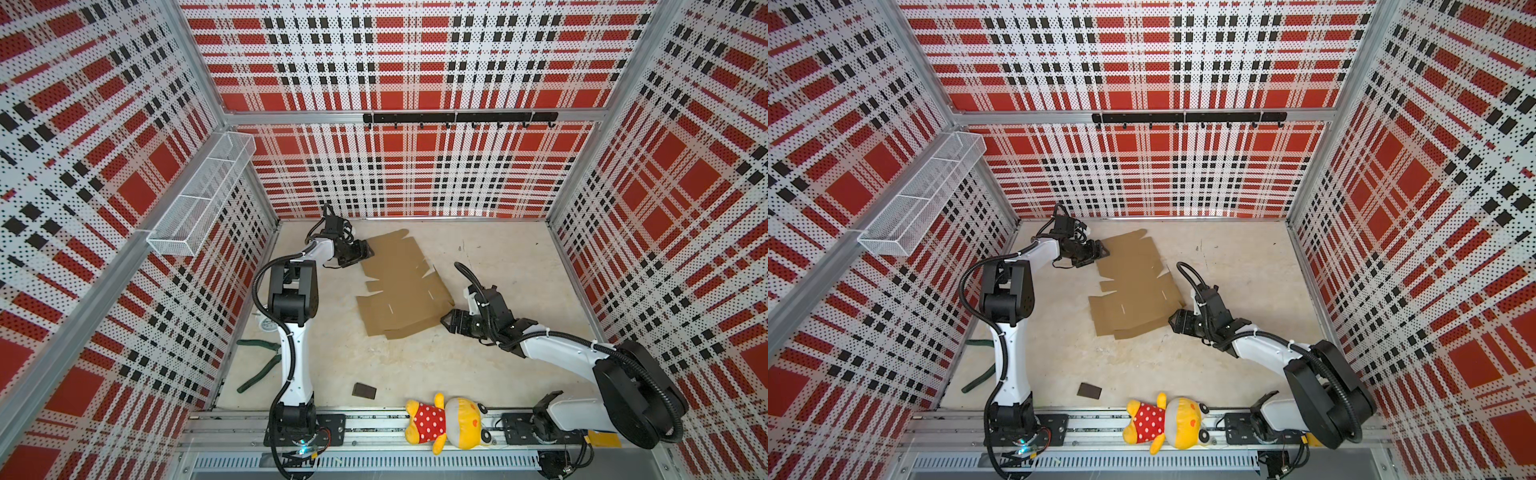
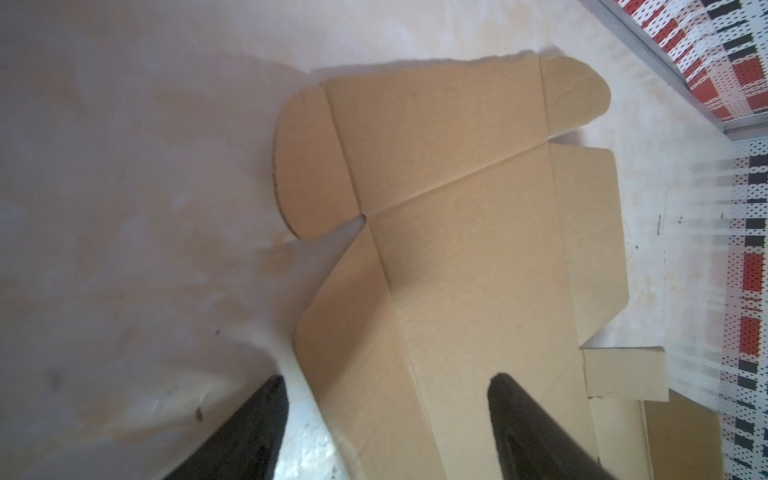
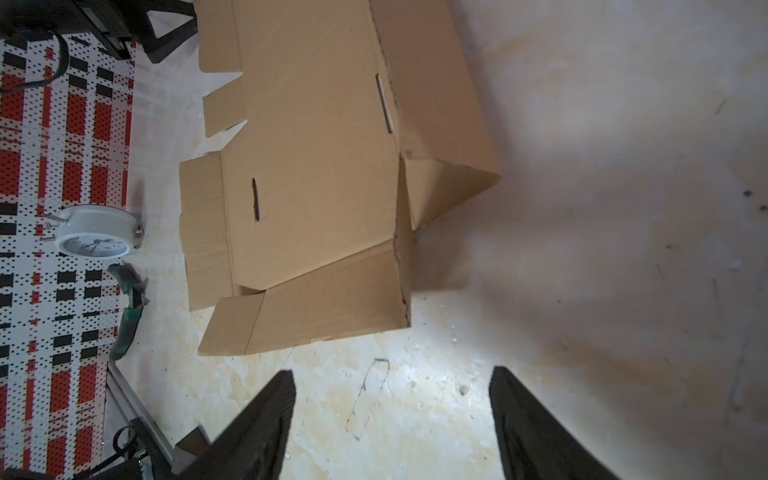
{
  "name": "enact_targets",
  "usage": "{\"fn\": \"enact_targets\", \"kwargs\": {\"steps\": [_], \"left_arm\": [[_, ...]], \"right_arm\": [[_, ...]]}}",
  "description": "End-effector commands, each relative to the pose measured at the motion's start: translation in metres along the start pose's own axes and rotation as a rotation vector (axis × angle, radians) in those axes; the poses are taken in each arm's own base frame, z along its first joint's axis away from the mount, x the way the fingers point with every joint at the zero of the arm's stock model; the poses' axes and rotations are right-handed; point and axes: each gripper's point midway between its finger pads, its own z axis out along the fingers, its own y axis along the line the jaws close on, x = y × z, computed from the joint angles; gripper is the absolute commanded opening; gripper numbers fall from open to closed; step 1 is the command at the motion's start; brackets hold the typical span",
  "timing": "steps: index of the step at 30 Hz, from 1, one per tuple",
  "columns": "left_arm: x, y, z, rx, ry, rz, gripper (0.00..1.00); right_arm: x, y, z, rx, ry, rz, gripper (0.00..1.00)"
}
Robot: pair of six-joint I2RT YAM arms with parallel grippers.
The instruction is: Fold the paper box
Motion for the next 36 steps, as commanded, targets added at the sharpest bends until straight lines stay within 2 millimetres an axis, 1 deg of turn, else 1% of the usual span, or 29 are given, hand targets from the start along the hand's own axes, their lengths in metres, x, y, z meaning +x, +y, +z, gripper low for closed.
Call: {"fn": "enact_targets", "kwargs": {"steps": [1,3,7,11,12,17,20,23,27,30,33,36], "left_arm": [[0.007,0.004,0.011,0.054,0.013,-0.082,0.76],[0.008,0.003,0.012,0.092,0.01,-0.115,0.72],[0.008,-0.006,0.01,0.18,-0.007,-0.133,0.61],[0.008,-0.008,0.008,0.2,-0.011,-0.141,0.49],[0.008,-0.008,0.007,0.2,-0.017,-0.135,0.44],[0.005,-0.018,-0.004,0.247,-0.049,-0.158,0.16],[0.002,-0.033,-0.017,0.309,-0.089,-0.168,0.07],[-0.001,-0.049,-0.031,0.351,-0.135,-0.163,0.04],[-0.005,-0.073,-0.055,0.412,-0.221,-0.131,0.04],[-0.005,-0.091,-0.072,0.445,-0.278,-0.091,0.05],[-0.004,-0.11,-0.089,0.495,-0.335,-0.002,0.07],[-0.006,-0.126,-0.101,0.522,-0.366,0.107,0.07]], "right_arm": [[-0.007,0.004,0.007,-0.033,-0.055,0.041,0.75],[-0.005,0.003,0.013,-0.039,-0.051,0.062,0.74],[-0.004,0.006,0.021,-0.064,-0.055,0.085,0.73],[-0.007,0.004,0.023,-0.039,-0.057,0.071,0.73],[-0.009,0.006,0.023,-0.04,-0.061,0.072,0.73],[-0.015,0.007,0.029,-0.063,-0.091,0.101,0.72],[-0.022,0.01,0.031,-0.078,-0.12,0.134,0.71],[-0.029,0.015,0.028,-0.104,-0.153,0.151,0.71],[-0.032,0.006,0.018,-0.095,-0.189,0.201,0.72],[-0.032,0.001,0.008,-0.096,-0.215,0.214,0.72],[-0.035,-0.006,-0.005,-0.047,-0.211,0.161,0.73],[-0.043,-0.007,-0.024,-0.05,-0.219,0.111,0.75]]}}
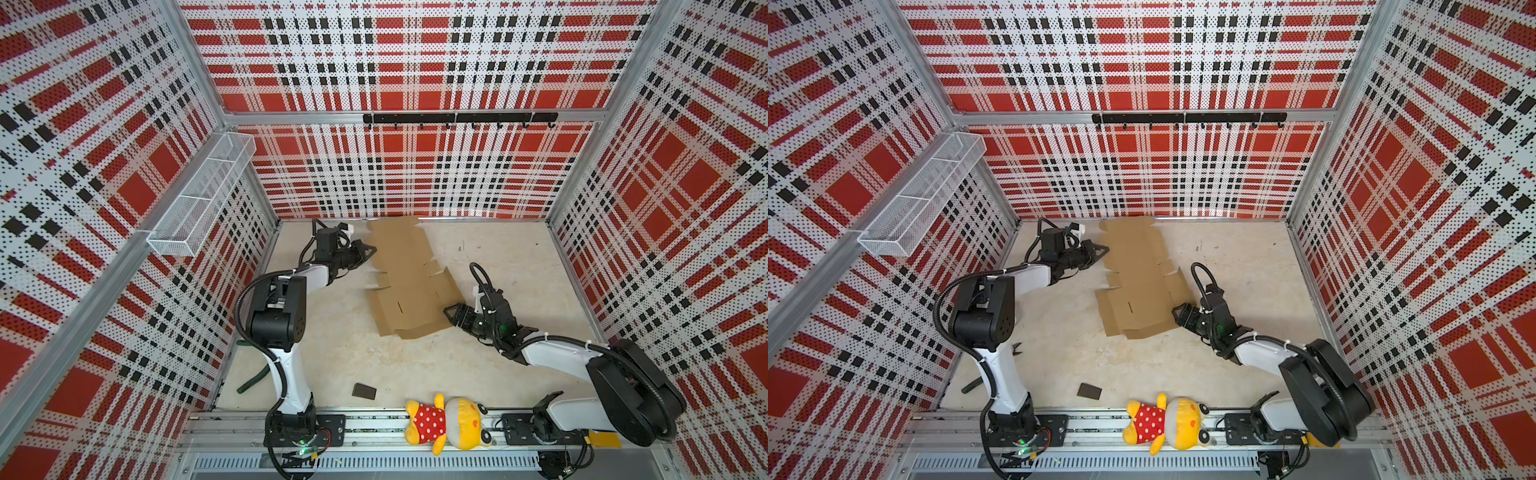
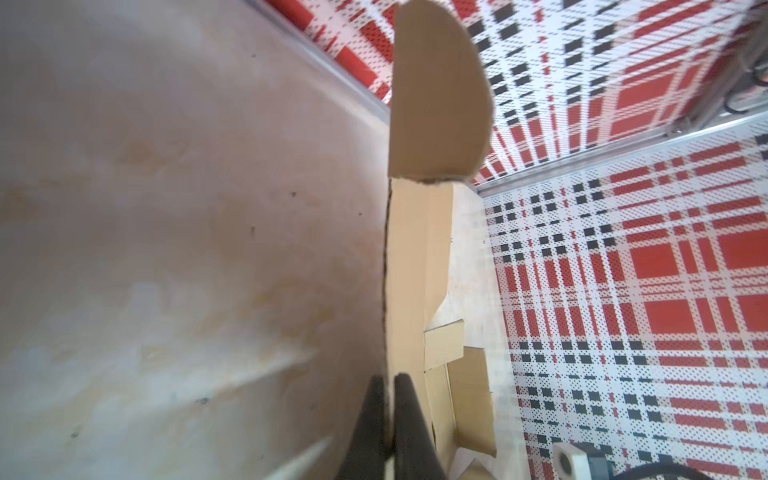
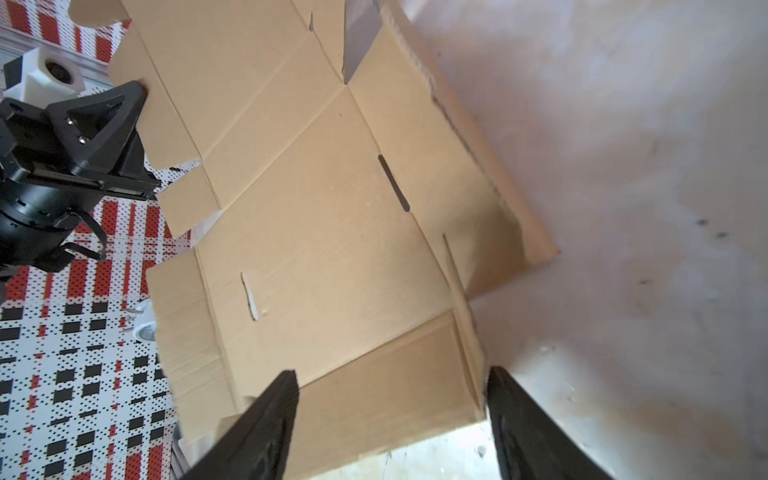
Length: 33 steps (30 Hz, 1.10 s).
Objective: Fold the paper box
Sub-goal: 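Grip the far end flap with the left gripper and raise it upright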
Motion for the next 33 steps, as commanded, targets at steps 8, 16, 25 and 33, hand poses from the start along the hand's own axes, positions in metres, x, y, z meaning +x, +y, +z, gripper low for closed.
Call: {"fn": "enact_targets", "kwargs": {"steps": [8,16,25,33], "left_arm": [[-0.019,-0.089,-0.029,0.168,-0.123,0.503,0.01],[0.004,-0.122,-0.047,0.242,-0.173,0.95,0.0],[0.036,-0.125,-0.064,0.354,-0.267,1.177,0.0],[0.042,-0.115,-0.075,0.303,-0.323,1.189,0.0]], "right_arm": [[-0.037,-0.001,-0.054,0.02,-0.054,-0.134,0.76],[-0.031,-0.011,-0.053,0.003,-0.025,-0.097,0.74],[0.005,-0.005,-0.025,-0.027,0.062,-0.09,0.71],[0.035,-0.003,-0.004,-0.042,0.119,-0.043,0.7]]}}
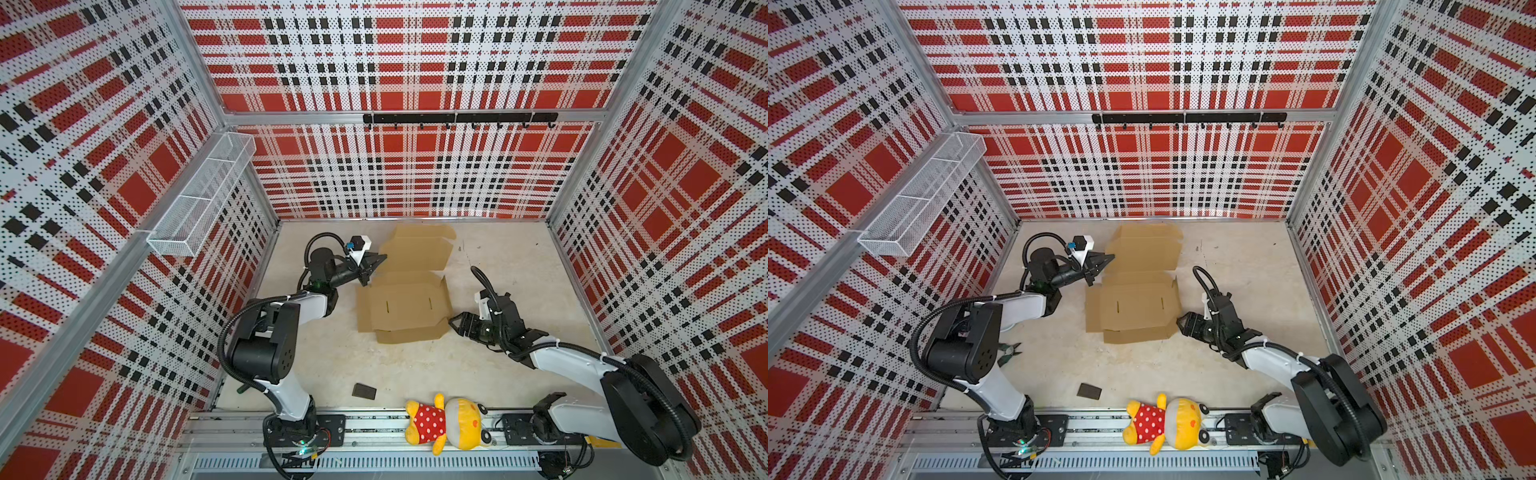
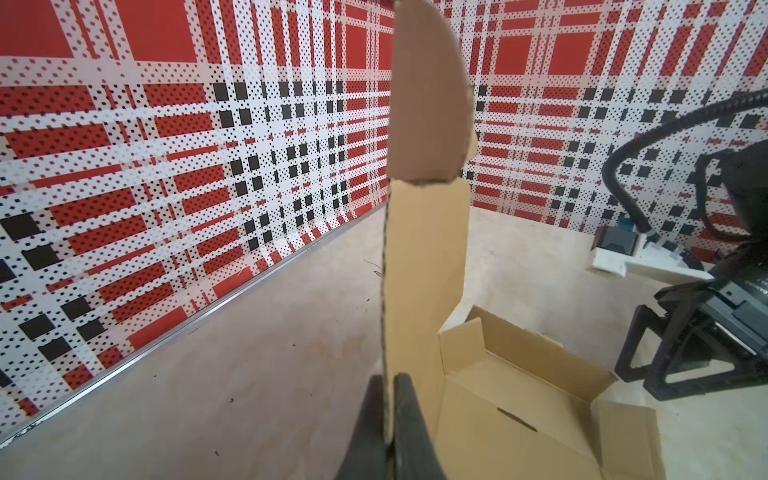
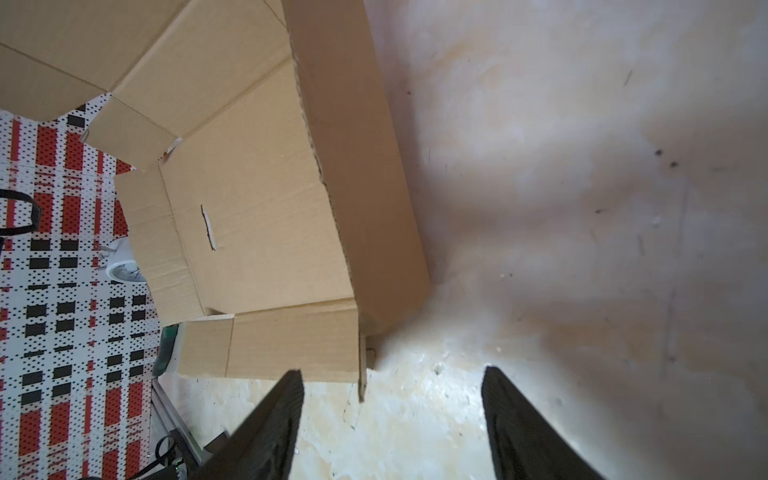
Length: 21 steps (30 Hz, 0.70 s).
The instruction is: Fold the paper box
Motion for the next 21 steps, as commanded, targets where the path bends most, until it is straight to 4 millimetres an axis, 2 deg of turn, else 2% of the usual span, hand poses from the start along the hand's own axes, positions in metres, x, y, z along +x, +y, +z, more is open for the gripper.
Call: {"fn": "enact_targets", "kwargs": {"steps": [1,12,17,21], "left_arm": [[-0.031,-0.002,-0.01,-0.033,-0.085,0.116,0.0],[-0.016,0.012,-0.008,-0.122,-0.056,0.084,0.0],[-0.009,0.021,-0.006,-0.159,-0.037,0.066,0.0],[-0.004,0.026,-0.004,-0.175,-0.021,0.04,0.0]], "right_arm": [[-0.001,0.008,0.006,-0.049,-0.039,0.038,0.68],[0.031,0.022,0.014,-0.041,-0.01,-0.034,0.63],[0.049,0.046,0.02,-0.043,0.029,-0.183,0.58],[0.051,0.059,0.025,-0.02,0.032,-0.269,0.54]]}}
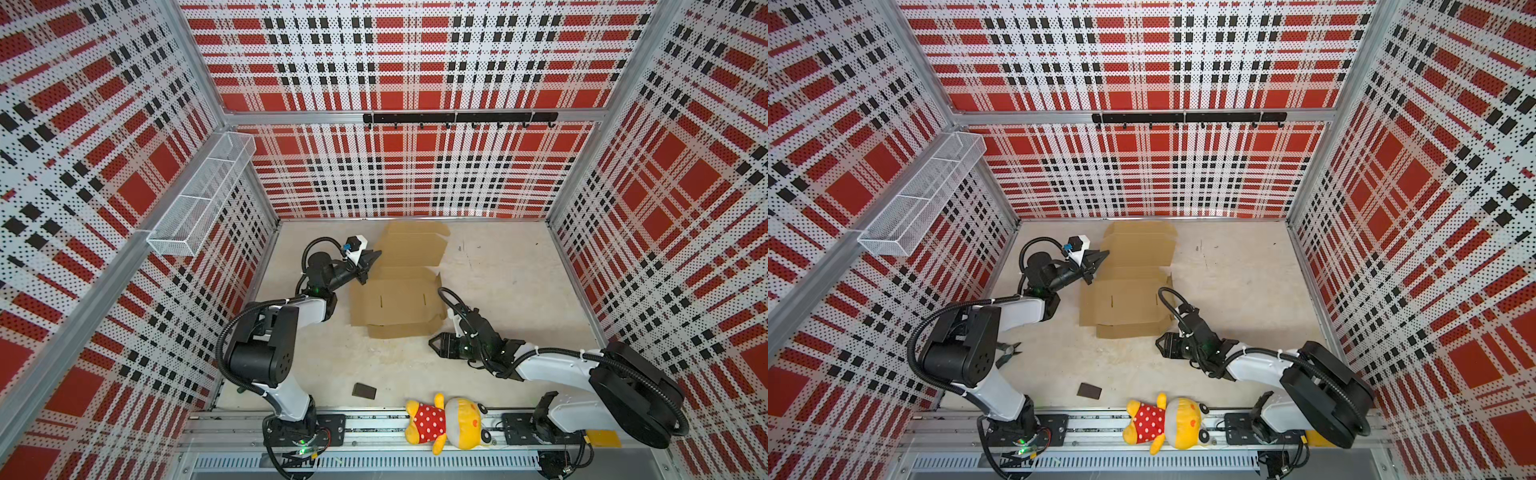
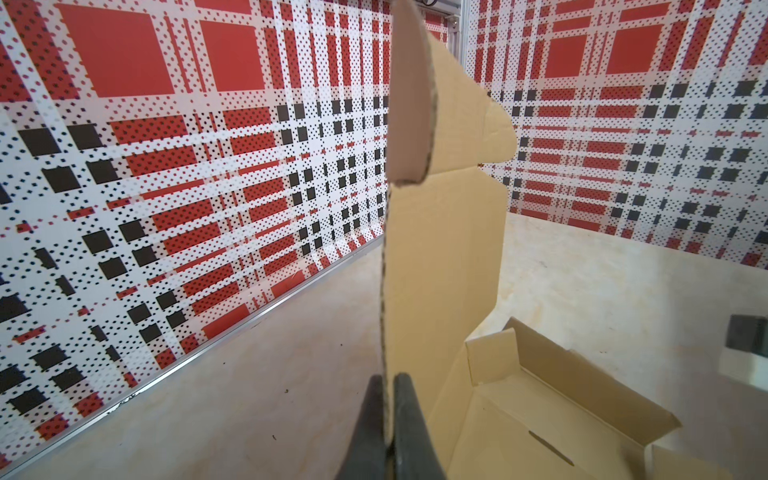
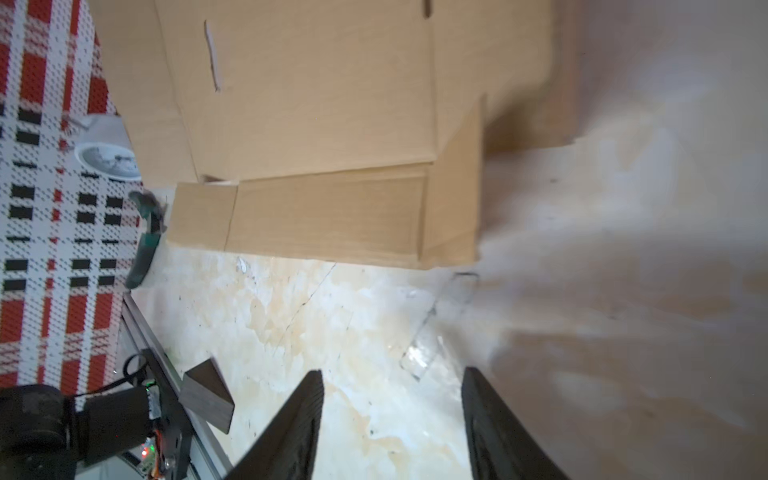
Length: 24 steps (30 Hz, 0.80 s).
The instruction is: Fold the paper box
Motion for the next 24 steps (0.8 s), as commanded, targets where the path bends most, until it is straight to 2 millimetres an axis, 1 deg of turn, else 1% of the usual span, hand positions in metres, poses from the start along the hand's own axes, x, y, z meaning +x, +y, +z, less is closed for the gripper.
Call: {"fn": "enact_targets", "kwargs": {"steps": [1,4,6,8,10,13,16,18,21,24], "left_arm": [[0.002,0.007,0.003,-0.026,0.0,0.004,0.0],[0.006,0.007,0.005,-0.027,0.017,0.003,0.0],[0.008,0.009,0.005,-0.032,0.025,-0.001,0.0],[0.009,0.01,0.006,-0.032,0.028,-0.004,0.0],[0.012,0.01,0.007,-0.032,0.035,-0.005,0.0],[0.013,0.013,0.008,-0.041,0.045,-0.009,0.0],[0.014,0.013,0.009,-0.04,0.049,-0.012,0.0],[0.014,0.013,0.009,-0.041,0.049,-0.013,0.0],[0.013,0.014,0.009,-0.044,0.052,-0.014,0.0],[0.015,0.014,0.008,-0.044,0.055,-0.016,0.0]], "right_arm": [[-0.017,0.009,0.001,0.023,-0.061,-0.088,0.55],[-0.022,0.014,0.004,0.029,-0.057,-0.132,0.56],[-0.023,0.025,0.011,0.018,-0.039,-0.179,0.57],[-0.017,0.036,0.022,0.001,0.002,-0.227,0.58],[-0.01,0.043,0.035,-0.017,0.059,-0.243,0.58],[-0.001,0.063,0.043,-0.069,0.103,-0.275,0.59],[0.007,0.073,0.051,-0.121,0.136,-0.269,0.59],[0.011,0.074,0.056,-0.13,0.157,-0.256,0.59],[0.011,0.077,0.059,-0.133,0.166,-0.254,0.59],[0.005,0.071,0.063,-0.091,0.135,-0.25,0.6]]}}
